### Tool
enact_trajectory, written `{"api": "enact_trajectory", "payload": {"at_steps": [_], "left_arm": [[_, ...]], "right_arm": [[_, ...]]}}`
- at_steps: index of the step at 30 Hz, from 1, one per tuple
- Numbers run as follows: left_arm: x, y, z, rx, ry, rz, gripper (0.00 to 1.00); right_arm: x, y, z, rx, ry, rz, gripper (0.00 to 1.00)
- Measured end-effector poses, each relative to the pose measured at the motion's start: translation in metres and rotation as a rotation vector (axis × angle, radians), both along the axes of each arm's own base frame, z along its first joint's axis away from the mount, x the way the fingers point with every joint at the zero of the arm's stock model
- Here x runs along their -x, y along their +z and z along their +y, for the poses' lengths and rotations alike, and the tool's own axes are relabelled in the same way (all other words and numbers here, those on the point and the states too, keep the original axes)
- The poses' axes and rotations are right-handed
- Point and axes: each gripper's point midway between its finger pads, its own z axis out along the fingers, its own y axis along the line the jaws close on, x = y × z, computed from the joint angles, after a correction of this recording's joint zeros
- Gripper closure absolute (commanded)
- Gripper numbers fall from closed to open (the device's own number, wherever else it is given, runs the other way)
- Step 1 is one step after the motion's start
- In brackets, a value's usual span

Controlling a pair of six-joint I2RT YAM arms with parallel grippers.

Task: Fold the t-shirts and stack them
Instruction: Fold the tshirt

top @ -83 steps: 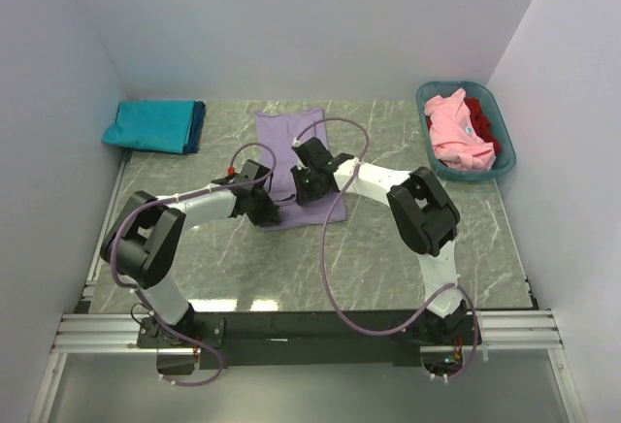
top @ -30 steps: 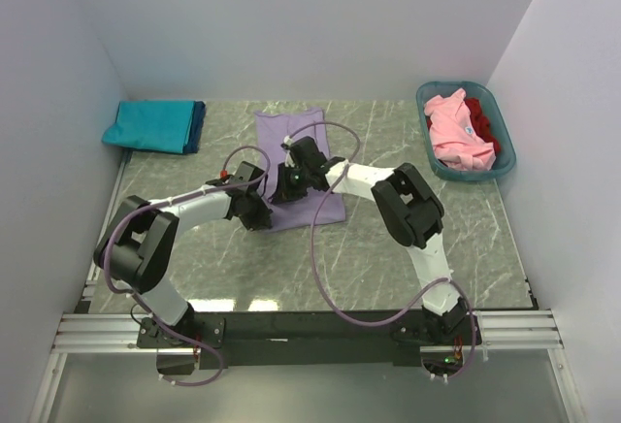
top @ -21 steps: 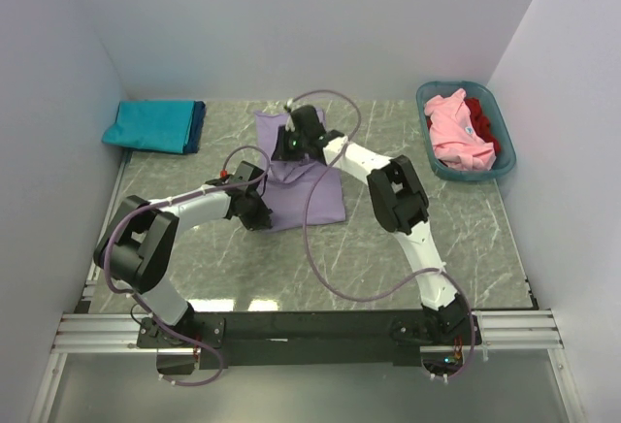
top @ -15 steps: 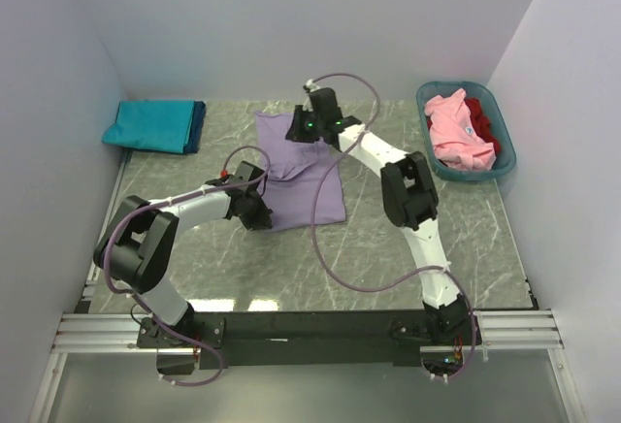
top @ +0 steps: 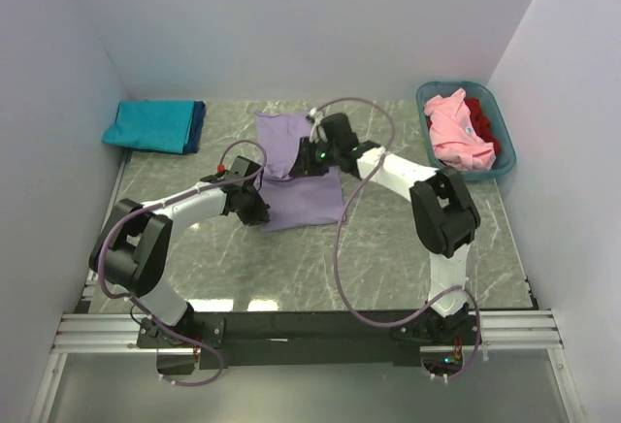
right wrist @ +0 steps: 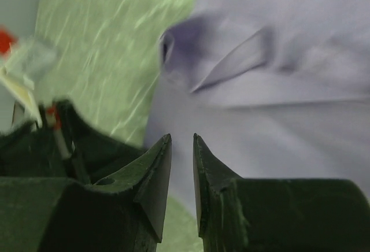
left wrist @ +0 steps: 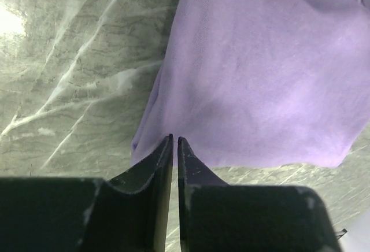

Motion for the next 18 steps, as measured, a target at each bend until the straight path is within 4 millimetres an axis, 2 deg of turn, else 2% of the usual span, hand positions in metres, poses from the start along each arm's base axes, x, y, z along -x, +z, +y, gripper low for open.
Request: {"api": "enact_trajectory", "payload": {"at_steps": [3, 5, 9, 14, 18], "left_arm": [[0.0, 0.0, 0.0, -0.001, -0.001, 0.002, 0.86], [0.001, -0.001, 0.0, -0.002, -0.001, 0.004, 0.86], [0.002, -0.001, 0.0, -0.001, -0.002, 0.008, 0.86], [0.004, -0.002, -0.001, 0.009, -0.009, 0.016, 0.86], [0.011, -0.007, 0.0, 0.007, -0.012, 0.036, 0.86]], "right_arm": [[0.034, -0.022, 0.023, -0.015, 0.076, 0.07, 0.73], [0.05, -0.039, 0.037, -0.014, 0.111, 0.119, 0.73], [0.058, -0.068, 0.05, -0.006, 0.13, 0.179, 0.73], [0.037, -0.091, 0.06, 0.002, 0.112, 0.191, 0.73], [-0.001, -0.081, 0.076, -0.024, 0.099, 0.12, 0.73]]}}
